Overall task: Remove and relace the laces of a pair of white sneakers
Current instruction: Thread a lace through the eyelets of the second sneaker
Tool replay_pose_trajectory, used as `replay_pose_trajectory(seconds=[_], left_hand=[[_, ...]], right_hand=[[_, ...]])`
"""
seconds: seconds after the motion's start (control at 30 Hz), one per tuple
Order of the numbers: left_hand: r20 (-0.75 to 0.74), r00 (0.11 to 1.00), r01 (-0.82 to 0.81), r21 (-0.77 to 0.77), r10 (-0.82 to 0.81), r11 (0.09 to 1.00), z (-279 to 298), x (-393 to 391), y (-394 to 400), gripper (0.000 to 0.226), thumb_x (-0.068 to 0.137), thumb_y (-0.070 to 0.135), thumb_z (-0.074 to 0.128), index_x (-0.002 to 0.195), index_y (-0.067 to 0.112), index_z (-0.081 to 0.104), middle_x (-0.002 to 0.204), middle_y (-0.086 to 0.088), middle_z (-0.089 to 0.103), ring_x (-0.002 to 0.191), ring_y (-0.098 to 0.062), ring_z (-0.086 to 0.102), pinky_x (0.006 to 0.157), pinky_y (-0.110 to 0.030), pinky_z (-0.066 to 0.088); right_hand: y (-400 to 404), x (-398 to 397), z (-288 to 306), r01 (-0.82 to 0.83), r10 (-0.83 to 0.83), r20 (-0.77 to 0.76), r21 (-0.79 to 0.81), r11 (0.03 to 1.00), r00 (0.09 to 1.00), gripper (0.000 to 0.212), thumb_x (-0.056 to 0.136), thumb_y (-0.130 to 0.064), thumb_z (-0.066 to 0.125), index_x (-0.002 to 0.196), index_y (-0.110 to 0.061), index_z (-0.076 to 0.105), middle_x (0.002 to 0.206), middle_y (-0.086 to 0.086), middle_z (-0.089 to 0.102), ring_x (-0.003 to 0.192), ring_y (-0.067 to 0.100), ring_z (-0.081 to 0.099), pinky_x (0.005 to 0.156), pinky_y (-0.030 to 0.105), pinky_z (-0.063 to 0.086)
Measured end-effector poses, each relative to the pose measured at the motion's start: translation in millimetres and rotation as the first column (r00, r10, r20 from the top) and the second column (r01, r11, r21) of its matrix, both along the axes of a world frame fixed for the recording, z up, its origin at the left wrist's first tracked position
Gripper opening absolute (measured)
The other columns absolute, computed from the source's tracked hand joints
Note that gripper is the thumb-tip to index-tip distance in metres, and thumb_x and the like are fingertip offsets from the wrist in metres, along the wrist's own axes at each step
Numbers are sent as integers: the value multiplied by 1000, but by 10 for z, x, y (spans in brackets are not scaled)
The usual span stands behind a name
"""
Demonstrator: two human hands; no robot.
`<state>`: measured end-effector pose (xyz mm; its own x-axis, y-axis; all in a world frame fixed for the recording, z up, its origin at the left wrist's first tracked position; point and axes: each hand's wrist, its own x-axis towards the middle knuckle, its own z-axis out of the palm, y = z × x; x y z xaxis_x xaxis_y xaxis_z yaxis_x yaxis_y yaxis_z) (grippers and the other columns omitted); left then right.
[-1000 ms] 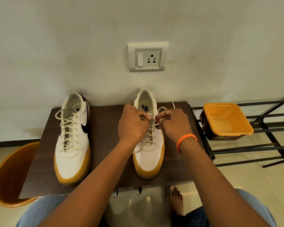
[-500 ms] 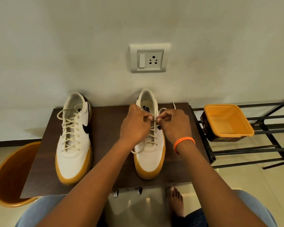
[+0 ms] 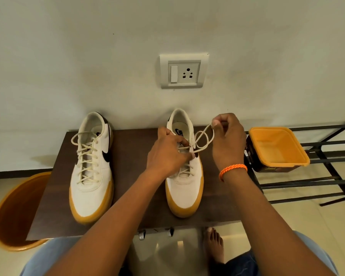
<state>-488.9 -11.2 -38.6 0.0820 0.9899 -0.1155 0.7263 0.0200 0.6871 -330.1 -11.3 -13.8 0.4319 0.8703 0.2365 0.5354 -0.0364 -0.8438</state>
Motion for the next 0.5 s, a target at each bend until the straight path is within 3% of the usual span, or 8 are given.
replay_pose_trajectory(seconds=[0.07, 0.17, 0.33, 0.5], left_hand=[[2, 1000, 4, 8, -4, 1000, -11, -3, 4, 47, 79, 48, 90, 118, 30, 72, 120, 9, 36, 100, -16, 59, 85, -34, 55], [3, 1000, 4, 22, -4, 1000, -23, -5, 10, 43, 79, 49, 89, 113, 30, 72, 119, 8, 35, 97, -16, 59, 83, -35, 56], [-11, 1000, 4, 21, -4, 1000, -25, 0, 12, 44, 81, 49, 87, 116, 28, 71, 119, 7, 35, 98, -18, 59, 84, -37, 57], [-36, 999, -6, 12, 6, 1000, -28, 14, 19, 43, 80, 52, 87, 114, 31, 72, 120, 9, 36, 97, -17, 61, 77, -31, 51]], right_hand=[[7, 17, -65, -91, 71, -163, -119, 989, 984, 4, 98, -20, 68, 102, -20, 70, 95, -4, 72, 88, 9, 68, 81, 30, 58], [-38, 3, -192, -285, 243, -170, -293, 913, 955, 6, 90, -16, 79, 96, -15, 77, 83, -4, 75, 73, -1, 70, 65, 10, 51], [-64, -74, -207, -225, 250, 68, -261, 939, 966, 2, 87, -17, 82, 88, -17, 80, 78, -8, 74, 73, 4, 69, 72, 23, 56], [-56, -44, -150, -171, 200, 179, -162, 972, 963, 4, 95, -18, 74, 92, -18, 77, 86, -6, 73, 79, 7, 67, 73, 27, 56]])
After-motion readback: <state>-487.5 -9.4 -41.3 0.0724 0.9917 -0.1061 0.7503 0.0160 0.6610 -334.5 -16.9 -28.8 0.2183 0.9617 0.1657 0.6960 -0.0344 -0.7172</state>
